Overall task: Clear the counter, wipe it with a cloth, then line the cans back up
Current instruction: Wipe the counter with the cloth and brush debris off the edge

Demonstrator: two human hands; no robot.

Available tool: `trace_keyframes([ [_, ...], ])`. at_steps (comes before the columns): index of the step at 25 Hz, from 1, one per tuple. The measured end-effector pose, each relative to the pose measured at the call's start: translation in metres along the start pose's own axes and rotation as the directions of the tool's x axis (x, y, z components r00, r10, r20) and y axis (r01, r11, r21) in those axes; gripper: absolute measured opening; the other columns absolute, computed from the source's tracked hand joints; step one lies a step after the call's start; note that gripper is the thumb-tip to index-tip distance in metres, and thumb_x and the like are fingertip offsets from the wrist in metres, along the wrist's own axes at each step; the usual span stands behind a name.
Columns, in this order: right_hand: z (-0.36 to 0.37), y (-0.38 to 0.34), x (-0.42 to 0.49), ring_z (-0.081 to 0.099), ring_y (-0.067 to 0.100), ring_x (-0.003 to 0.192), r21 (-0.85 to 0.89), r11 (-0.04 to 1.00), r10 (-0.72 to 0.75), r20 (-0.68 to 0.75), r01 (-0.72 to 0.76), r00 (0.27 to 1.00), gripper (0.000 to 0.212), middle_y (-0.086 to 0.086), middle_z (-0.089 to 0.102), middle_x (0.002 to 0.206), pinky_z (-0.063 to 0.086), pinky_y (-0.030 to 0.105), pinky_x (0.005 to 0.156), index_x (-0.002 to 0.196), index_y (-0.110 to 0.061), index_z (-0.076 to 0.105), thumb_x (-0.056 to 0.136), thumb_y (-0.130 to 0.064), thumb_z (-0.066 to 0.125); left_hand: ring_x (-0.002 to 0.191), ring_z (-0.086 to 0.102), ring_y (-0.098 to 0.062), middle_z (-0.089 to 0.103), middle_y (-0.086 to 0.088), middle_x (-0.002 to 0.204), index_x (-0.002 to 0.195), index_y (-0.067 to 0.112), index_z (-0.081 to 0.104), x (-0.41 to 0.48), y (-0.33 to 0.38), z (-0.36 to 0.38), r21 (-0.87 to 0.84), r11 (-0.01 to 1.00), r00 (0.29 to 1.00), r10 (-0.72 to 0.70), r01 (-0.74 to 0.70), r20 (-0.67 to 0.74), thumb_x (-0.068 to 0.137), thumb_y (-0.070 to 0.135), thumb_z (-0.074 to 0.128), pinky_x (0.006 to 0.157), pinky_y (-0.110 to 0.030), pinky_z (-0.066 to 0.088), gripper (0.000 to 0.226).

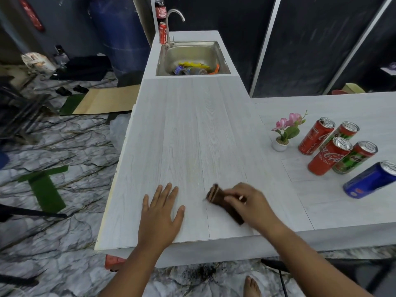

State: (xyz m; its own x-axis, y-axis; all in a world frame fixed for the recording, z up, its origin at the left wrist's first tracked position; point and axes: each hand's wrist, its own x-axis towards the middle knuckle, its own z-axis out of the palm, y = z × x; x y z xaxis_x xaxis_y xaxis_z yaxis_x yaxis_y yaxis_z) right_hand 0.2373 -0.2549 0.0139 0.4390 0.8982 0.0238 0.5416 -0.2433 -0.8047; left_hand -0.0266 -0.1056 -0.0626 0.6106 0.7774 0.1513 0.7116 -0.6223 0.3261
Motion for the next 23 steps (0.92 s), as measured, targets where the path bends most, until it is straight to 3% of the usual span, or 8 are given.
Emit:
trace_keyframes([
  [2,-0.024,0.010,0.046,0.066,0.003,0.090,-0.075,0.995,0.056,-0.156,-0.069,0.986,0.017,-0.010,0.074,0.098,0.043,0.008,0.079,0.109,-0.023,0.084,0.093,-0.016,0.080,0.165,0.008,-0.009,0.021,0.012,0.177,0.167,0.035,0.031,0.000,0.001,-0.001,-0.006,1.000,1.000,-0.006,0.006,0.001,0.108,0.063,0.032,0.133,-0.055,0.009,0.066],
  [5,-0.058,0.040,0.101,0.067,0.020,0.105,-0.207,0.952,0.164,-0.277,-0.225,0.947,0.021,0.000,0.075,0.111,0.044,0.023,0.089,0.117,-0.019,0.082,0.097,-0.019,0.075,0.165,0.008,-0.009,0.021,0.012,0.176,0.167,0.035,0.031,0.000,0.001,-0.002,-0.009,1.000,1.000,-0.010,0.010,0.004,0.108,0.063,0.032,0.133,-0.055,0.010,0.065],
  [9,-0.052,0.062,0.111,0.067,0.020,0.107,-0.273,0.925,0.215,-0.192,-0.263,0.958,0.024,0.002,0.073,0.117,0.044,0.025,0.089,0.123,-0.021,0.080,0.100,-0.022,0.073,0.165,0.008,-0.008,0.021,0.013,0.176,0.167,0.036,0.032,0.000,0.002,-0.001,-0.010,1.000,1.000,-0.013,0.013,0.010,0.108,0.063,0.033,0.133,-0.055,0.010,0.065],
  [14,-0.011,0.034,0.042,0.066,0.008,0.090,-0.198,0.979,0.039,-0.040,-0.046,0.998,0.021,-0.010,0.070,0.098,0.044,0.007,0.080,0.116,-0.022,0.083,0.097,-0.016,0.077,0.165,0.008,-0.009,0.021,0.012,0.177,0.167,0.035,0.031,0.000,0.001,-0.001,-0.006,1.000,1.000,-0.012,0.012,0.010,0.108,0.062,0.033,0.133,-0.055,0.010,0.065],
  [18,0.022,0.016,-0.033,0.067,0.012,0.094,-0.175,0.978,-0.104,0.075,0.116,0.992,0.022,-0.008,0.072,0.100,0.054,0.025,0.088,0.117,-0.021,0.083,0.096,-0.016,0.078,0.165,0.009,-0.011,0.020,0.011,0.177,0.167,0.034,0.031,0.000,0.002,-0.002,0.002,1.000,1.000,-0.013,0.013,0.018,0.107,0.061,0.032,0.133,-0.056,0.011,0.066],
  [21,0.022,0.015,-0.056,0.069,0.006,0.095,-0.053,0.997,-0.041,0.122,0.048,0.992,0.020,-0.017,0.072,0.098,0.053,0.018,0.085,0.113,-0.027,0.084,0.096,-0.017,0.078,0.165,0.009,-0.011,0.021,0.011,0.177,0.167,0.033,0.032,0.000,0.003,-0.003,-0.001,1.000,1.000,-0.015,0.015,0.022,0.107,0.062,0.032,0.133,-0.056,0.009,0.066],
  [23,0.001,0.025,-0.049,0.070,0.005,0.095,0.009,0.998,0.058,-0.031,-0.057,0.998,0.018,-0.016,0.073,0.095,0.049,0.010,0.082,0.108,-0.026,0.084,0.095,-0.014,0.080,0.165,0.005,-0.009,0.018,0.012,0.177,0.167,0.034,0.030,0.000,0.003,-0.003,0.003,1.000,0.999,-0.018,0.018,0.039,0.107,0.063,0.029,0.134,-0.055,0.007,0.067],
])
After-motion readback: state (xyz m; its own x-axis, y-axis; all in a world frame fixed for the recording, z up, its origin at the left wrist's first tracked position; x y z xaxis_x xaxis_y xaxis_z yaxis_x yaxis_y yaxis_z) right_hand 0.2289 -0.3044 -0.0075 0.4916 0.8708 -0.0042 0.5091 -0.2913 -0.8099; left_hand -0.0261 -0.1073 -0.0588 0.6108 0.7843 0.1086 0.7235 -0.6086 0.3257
